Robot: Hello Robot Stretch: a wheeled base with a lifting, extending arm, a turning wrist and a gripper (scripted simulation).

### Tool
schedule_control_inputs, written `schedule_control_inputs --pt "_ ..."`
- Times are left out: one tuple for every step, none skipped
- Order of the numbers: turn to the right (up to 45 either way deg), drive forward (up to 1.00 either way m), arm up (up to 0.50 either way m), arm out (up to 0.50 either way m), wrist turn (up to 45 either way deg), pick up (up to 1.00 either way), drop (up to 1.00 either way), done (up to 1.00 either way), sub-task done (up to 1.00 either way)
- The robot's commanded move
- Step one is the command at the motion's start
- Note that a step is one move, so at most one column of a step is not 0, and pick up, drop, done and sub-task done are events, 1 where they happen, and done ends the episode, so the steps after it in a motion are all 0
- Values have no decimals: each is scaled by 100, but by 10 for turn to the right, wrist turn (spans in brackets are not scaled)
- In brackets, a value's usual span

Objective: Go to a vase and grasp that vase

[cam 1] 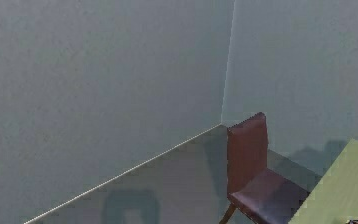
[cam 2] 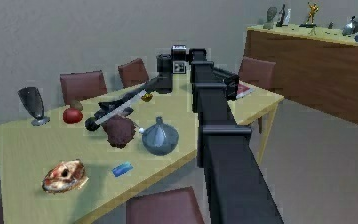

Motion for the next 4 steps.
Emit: schedule_control_inputs --pt "0 0 0 0 450 0 0 0 0" --pt "0 0 0 0 360 0 0 0 0" --pt "0 0 -30 0 0 0 0 0 0" --pt "0 0 0 0 0 100 0 0 0"
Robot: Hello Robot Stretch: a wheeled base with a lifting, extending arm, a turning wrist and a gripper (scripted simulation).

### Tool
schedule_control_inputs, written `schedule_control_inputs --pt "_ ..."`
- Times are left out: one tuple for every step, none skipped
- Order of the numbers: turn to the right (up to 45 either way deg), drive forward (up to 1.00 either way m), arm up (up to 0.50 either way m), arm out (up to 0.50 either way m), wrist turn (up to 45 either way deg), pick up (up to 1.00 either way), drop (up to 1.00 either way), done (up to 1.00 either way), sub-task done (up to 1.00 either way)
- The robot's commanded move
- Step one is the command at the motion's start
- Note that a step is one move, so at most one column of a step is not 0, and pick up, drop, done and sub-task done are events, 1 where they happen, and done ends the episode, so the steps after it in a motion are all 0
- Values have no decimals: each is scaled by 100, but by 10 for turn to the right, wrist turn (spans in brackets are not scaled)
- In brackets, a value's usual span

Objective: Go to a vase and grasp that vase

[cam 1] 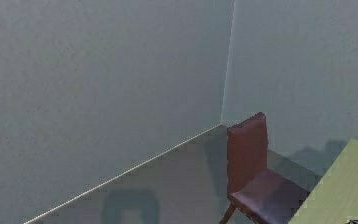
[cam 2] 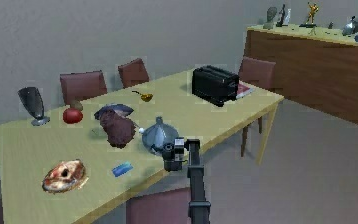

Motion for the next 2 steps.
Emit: schedule_control_inputs --pt "0 0 10 0 0 0 0 0 0" --pt "0 0 0 0 0 0 0 100 0"
